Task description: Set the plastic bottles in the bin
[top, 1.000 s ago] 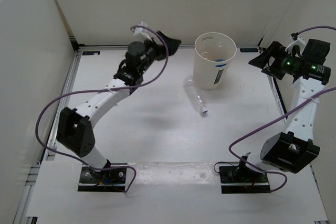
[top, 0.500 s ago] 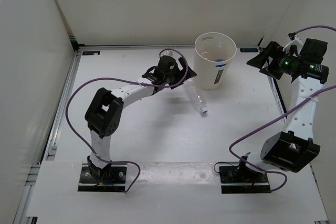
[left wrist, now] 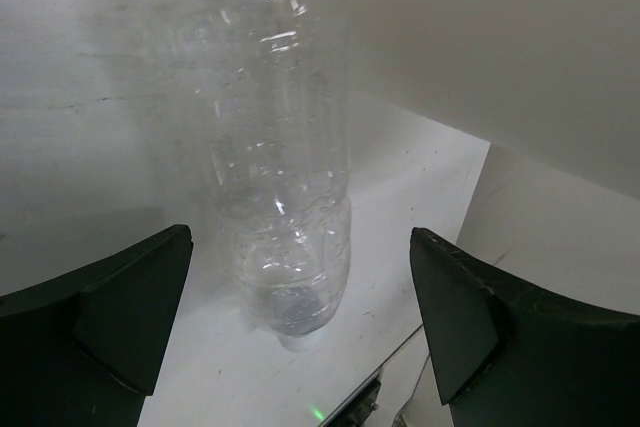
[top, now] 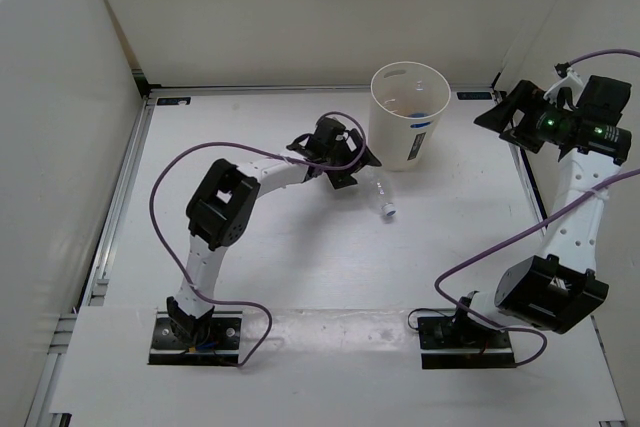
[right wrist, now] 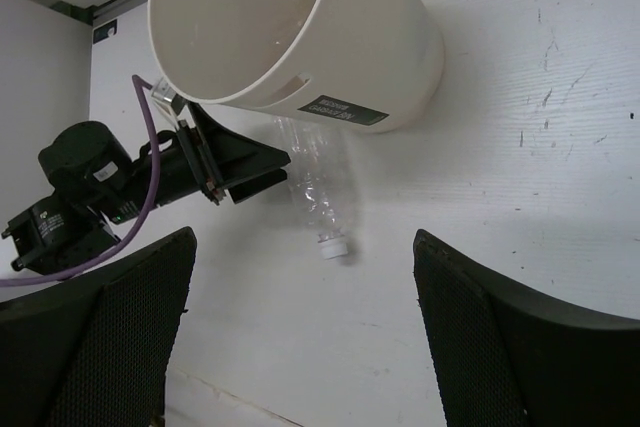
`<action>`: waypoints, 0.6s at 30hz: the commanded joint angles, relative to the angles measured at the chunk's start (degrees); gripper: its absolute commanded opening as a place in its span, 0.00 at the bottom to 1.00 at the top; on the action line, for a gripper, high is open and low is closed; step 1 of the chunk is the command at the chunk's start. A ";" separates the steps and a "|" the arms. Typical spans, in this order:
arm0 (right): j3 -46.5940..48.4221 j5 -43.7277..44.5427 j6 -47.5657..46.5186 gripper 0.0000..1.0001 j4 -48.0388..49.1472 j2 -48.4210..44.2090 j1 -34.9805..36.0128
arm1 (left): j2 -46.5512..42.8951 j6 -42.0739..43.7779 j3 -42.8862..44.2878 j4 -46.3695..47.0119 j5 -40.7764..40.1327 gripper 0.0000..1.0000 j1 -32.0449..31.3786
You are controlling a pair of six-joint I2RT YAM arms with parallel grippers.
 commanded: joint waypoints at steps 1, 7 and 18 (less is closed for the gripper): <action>0.09 -0.55 -0.81 0.90 -0.35 -1.05 -0.16 | 0.04 -0.09 3.64 -0.49 0.87 1.00 -0.19; 0.36 -0.11 -2.74 0.90 -1.50 -1.31 0.90 | 4.62 -1.05 6.27 0.30 4.11 0.89 -0.19; -0.08 0.51 -2.57 0.90 -1.23 -0.87 0.19 | 7.87 -1.40 7.86 -1.72 6.84 0.86 -0.02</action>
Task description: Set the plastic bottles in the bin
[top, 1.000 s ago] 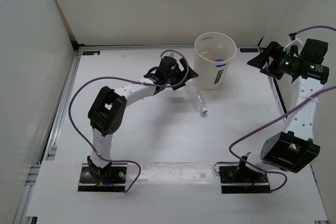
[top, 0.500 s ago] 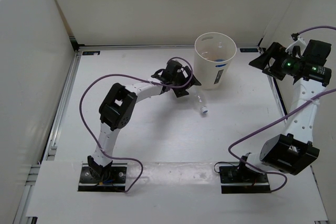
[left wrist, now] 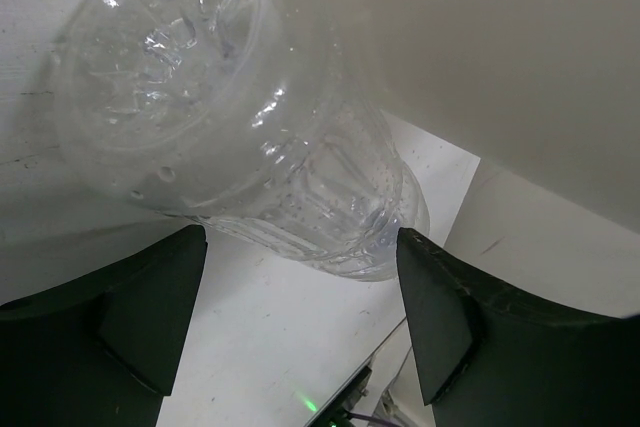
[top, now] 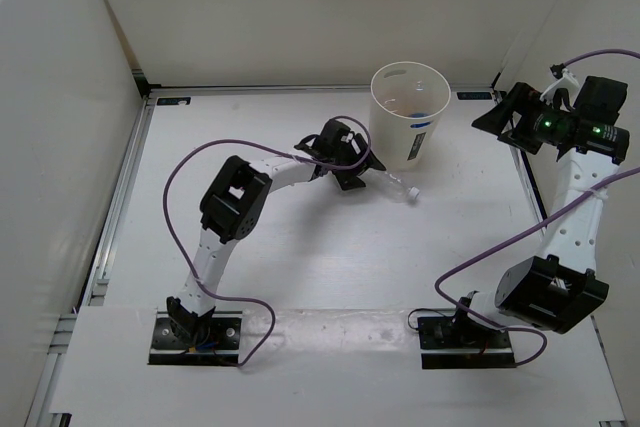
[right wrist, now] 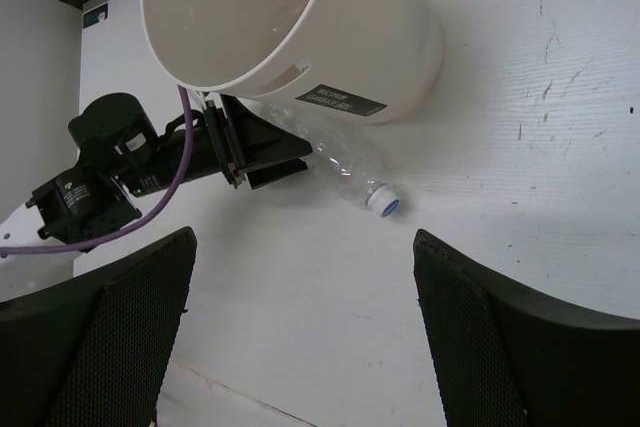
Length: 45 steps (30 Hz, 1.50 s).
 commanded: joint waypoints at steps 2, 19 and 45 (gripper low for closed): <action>-0.17 0.27 -0.89 0.90 -0.05 -0.87 -0.22 | 1.12 0.06 2.20 -2.22 1.07 0.86 -0.13; -1.14 -0.35 -0.98 0.90 0.30 -0.69 -0.48 | -0.20 -2.66 2.03 -2.23 -3.67 0.91 2.42; -2.28 -0.61 -0.89 0.90 0.30 -0.43 -1.63 | 5.25 -6.27 6.68 -2.31 -2.45 0.86 4.35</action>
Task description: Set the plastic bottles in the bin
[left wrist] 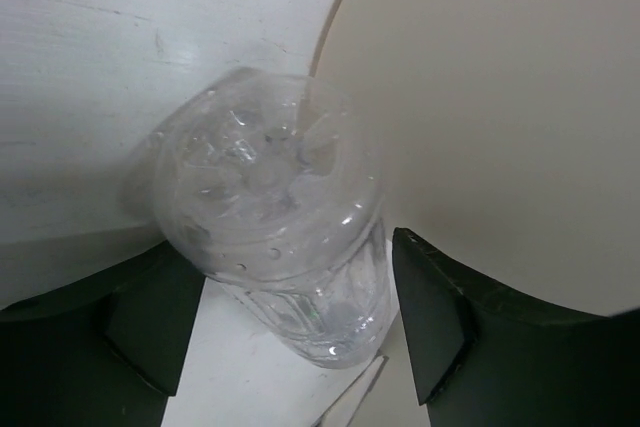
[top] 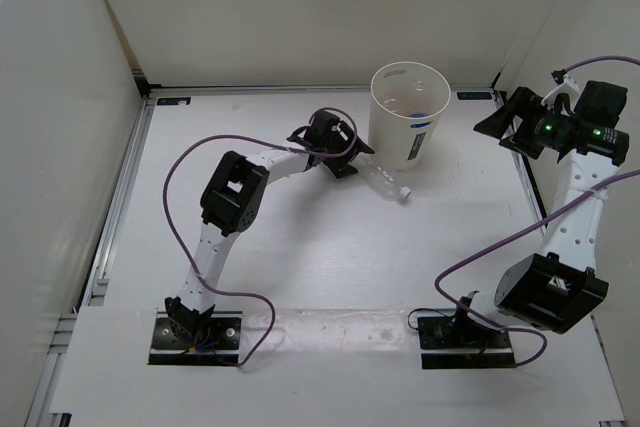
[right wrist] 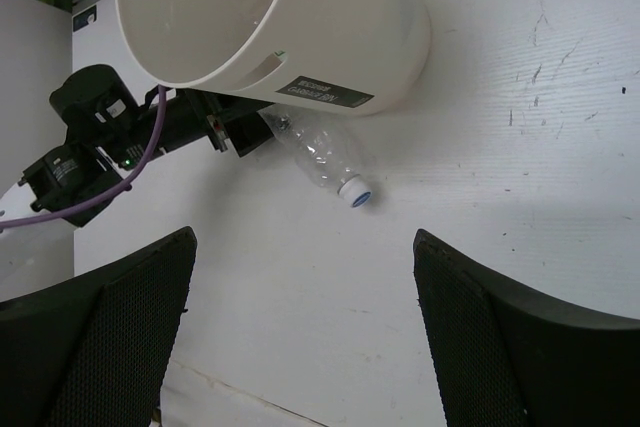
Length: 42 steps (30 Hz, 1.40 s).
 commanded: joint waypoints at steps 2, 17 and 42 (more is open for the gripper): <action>-0.40 -0.76 -0.89 0.90 0.19 -0.17 -0.53 | 2.52 0.23 2.31 -2.34 2.52 0.79 0.29; -1.72 -1.20 1.13 0.90 1.51 -0.17 -0.97 | -13.08 11.27 -11.55 -0.66 7.98 0.39 4.86; -1.90 -1.47 -0.63 0.90 -0.07 -1.31 2.01 | -18.78 50.84 34.37 -3.56 0.77 0.30 5.40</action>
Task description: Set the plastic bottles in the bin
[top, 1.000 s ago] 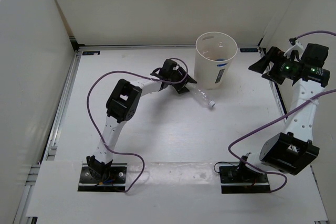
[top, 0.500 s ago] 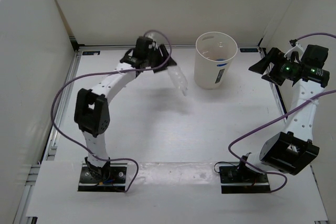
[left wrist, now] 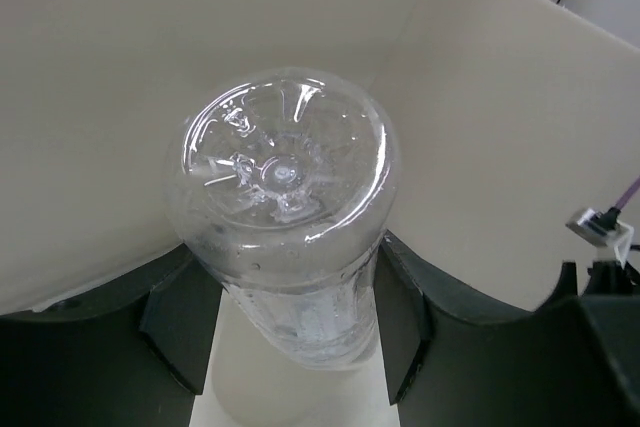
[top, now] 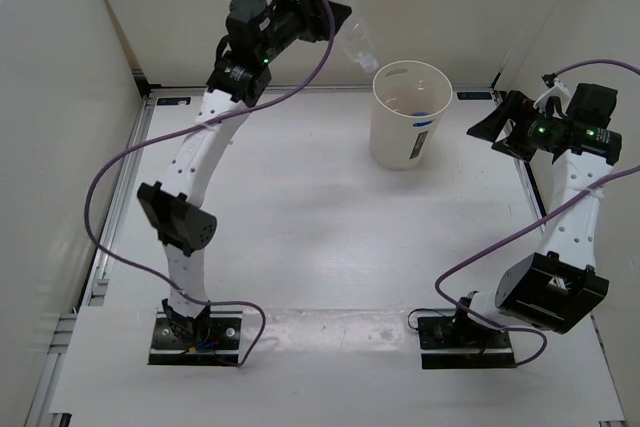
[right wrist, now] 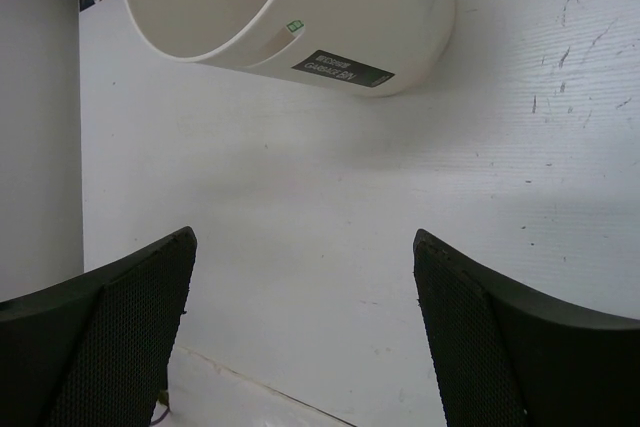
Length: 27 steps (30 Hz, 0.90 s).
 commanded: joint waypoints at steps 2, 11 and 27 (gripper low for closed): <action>0.07 -0.81 -1.06 0.90 -0.05 -1.22 0.60 | 11.95 3.42 15.15 -1.01 -1.91 0.30 -3.36; 0.34 -1.34 -1.33 0.90 -0.32 -1.49 -0.63 | 17.54 8.69 15.65 -1.36 -5.09 0.44 -9.42; -0.28 3.30 5.25 0.90 0.65 -1.05 -3.18 | 13.59 16.77 12.57 -6.54 -12.47 1.00 -11.36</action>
